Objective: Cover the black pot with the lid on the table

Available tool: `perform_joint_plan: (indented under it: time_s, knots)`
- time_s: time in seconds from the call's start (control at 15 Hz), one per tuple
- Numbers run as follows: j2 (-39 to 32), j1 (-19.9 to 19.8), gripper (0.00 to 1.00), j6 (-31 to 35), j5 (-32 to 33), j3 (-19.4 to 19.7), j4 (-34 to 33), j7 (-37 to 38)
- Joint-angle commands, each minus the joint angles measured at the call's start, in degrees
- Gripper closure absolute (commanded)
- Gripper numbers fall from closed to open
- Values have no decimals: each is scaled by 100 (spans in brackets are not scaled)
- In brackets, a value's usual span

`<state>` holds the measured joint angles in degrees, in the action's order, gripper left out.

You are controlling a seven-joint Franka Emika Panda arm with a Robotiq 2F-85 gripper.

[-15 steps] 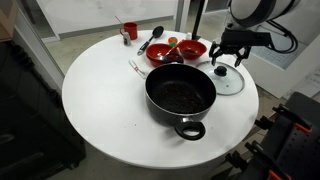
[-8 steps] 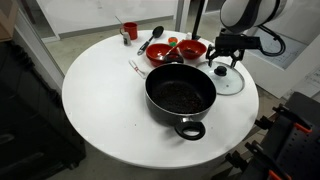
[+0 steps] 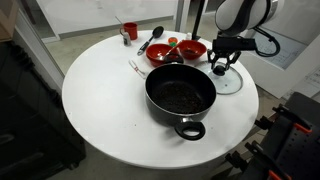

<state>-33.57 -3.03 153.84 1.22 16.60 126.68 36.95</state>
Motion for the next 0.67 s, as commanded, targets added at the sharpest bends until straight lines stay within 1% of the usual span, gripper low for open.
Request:
perform_joint_plan:
  time_s: [0.0, 0.13, 0.47, 0.6]
  knots:
    - [-73, 156, 71, -282, -91, 118, -165, -7]
    - [96, 107, 75, -456, -81, 85, -96, -124]
    - [464, 133, 75, -717, 47, 131, 135, -275]
    - [625, 157, 75, -706, 103, 157, 269, -273]
